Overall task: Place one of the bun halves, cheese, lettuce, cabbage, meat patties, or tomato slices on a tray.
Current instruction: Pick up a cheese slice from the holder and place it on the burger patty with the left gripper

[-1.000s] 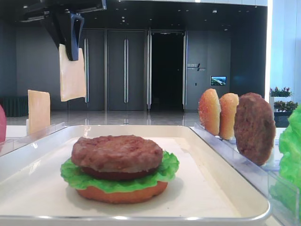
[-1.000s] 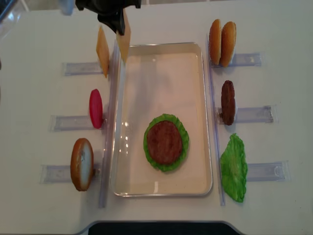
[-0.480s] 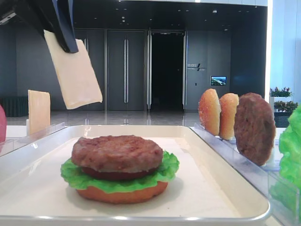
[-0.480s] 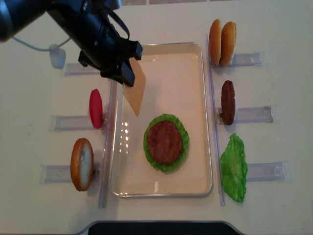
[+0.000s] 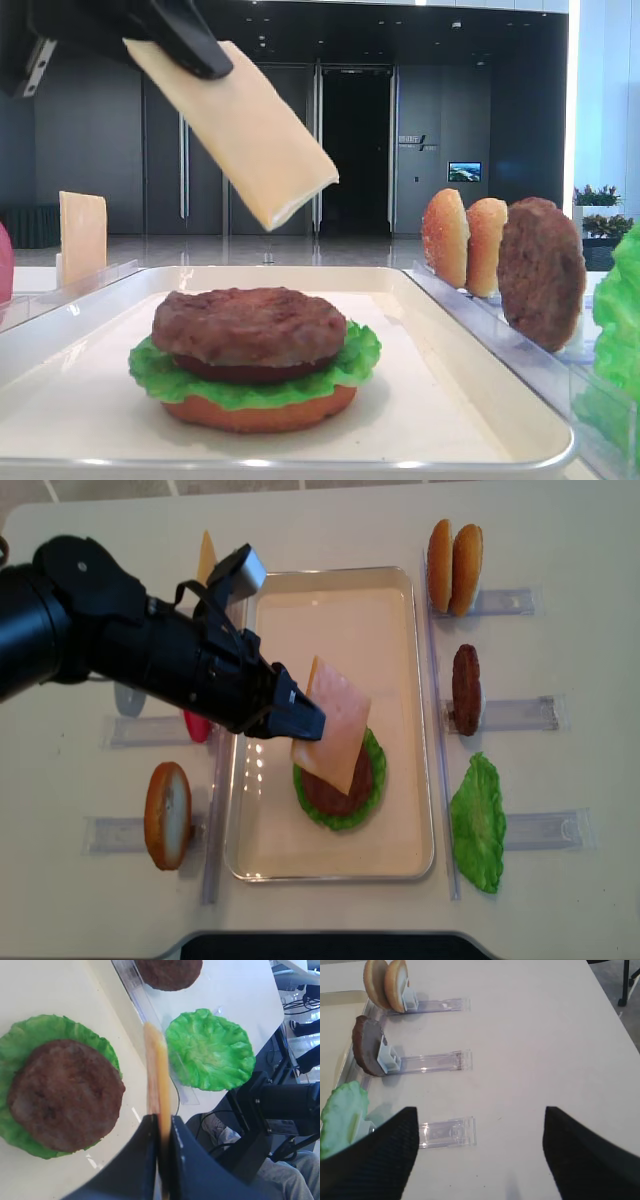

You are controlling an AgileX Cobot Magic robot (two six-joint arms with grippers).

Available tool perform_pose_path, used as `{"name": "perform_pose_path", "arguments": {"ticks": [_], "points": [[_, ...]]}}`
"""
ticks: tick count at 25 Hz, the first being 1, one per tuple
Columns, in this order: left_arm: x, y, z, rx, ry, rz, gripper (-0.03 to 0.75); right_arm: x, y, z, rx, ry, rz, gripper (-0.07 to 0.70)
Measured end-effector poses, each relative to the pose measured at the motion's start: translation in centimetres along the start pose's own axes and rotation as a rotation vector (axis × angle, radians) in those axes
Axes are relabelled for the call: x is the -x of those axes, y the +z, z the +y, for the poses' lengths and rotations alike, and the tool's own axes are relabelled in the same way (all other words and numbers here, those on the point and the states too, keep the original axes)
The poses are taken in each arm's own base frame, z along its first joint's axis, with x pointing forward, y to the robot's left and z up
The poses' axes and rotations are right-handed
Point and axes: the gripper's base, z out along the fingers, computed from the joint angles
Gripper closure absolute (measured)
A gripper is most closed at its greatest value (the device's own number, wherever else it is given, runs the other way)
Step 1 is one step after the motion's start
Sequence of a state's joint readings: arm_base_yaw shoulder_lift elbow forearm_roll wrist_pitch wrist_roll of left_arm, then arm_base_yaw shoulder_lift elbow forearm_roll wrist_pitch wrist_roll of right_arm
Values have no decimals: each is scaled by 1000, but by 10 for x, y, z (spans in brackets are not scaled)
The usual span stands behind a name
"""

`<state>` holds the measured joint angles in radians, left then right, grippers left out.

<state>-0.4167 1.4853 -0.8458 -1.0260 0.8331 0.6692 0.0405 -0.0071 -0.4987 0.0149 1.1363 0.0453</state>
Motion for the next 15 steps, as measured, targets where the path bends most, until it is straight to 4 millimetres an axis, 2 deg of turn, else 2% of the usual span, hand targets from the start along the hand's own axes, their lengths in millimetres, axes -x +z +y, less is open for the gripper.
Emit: {"name": "perform_pose_path", "arguments": {"ticks": [6,15], "points": [[-19,13,15,9,0,14,690,0,0,0,0,0,0,108],[-21,30,27,-19,30,4,691,0,0,0,0,0,0,108]]}}
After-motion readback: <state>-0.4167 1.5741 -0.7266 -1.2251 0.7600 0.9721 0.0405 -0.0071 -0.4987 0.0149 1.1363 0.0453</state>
